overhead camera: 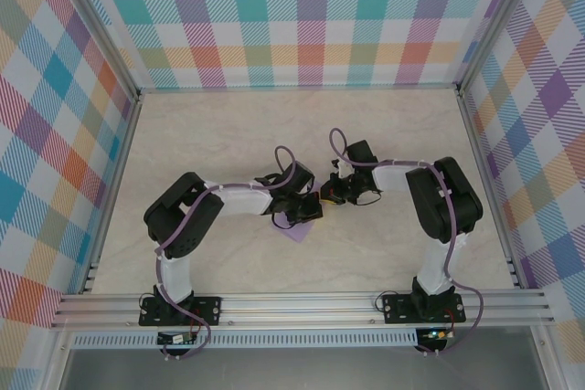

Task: Fold a paper plane with a square sheet of paper (pick it up from the middle)

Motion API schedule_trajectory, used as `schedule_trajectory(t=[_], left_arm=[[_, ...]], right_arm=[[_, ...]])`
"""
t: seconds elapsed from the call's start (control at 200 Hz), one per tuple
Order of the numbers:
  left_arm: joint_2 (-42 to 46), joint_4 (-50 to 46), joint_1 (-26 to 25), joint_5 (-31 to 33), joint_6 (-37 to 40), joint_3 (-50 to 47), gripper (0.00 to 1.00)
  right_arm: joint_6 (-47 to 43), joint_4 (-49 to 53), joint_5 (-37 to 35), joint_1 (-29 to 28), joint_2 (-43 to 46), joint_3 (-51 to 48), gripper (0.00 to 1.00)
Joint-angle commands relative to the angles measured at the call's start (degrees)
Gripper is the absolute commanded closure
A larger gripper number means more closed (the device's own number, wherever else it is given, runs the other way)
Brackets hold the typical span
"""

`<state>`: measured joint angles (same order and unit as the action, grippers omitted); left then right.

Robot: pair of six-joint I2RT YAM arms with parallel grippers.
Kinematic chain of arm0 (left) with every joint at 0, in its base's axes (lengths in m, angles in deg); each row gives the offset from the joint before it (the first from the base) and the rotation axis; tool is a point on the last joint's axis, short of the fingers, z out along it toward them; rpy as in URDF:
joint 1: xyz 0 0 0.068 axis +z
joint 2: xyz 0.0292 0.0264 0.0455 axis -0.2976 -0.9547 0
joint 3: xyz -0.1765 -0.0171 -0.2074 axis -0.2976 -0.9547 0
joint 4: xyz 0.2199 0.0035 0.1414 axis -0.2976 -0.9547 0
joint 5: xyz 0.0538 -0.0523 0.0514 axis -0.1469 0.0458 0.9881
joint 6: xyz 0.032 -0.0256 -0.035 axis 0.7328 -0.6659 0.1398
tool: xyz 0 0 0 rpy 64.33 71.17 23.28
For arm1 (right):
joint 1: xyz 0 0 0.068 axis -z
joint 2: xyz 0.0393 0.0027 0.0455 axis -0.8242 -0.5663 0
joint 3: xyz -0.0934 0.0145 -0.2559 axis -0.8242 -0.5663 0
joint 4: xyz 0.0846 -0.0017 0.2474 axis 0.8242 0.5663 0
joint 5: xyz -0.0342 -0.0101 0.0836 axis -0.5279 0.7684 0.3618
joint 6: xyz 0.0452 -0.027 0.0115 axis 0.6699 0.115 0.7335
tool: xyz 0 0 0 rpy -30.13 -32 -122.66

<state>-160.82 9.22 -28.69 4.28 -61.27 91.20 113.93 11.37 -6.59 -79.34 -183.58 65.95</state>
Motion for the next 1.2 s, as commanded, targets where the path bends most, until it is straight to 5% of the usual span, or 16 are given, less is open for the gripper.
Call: schedule_trajectory(t=[0.0, 0.93, 1.2], left_arm=[[0.9, -0.4, -0.2, -1.6, 1.3, -3.9, 1.00], [12.4, 4.1, -0.4, -6.4, 1.1, -28.2, 1.00], [16.5, 2.1, -0.2, -6.9, 1.5, -25.3, 1.00]], right_arm=[[-1.6, 3.8, -3.2, 0.1, -2.3, 1.2, 1.00], [-2.0, 9.9, -9.0, 0.2, -6.4, 4.3, 1.00], [-3.2, 10.5, -7.5, 0.1, -4.6, 5.8, 1.00]])
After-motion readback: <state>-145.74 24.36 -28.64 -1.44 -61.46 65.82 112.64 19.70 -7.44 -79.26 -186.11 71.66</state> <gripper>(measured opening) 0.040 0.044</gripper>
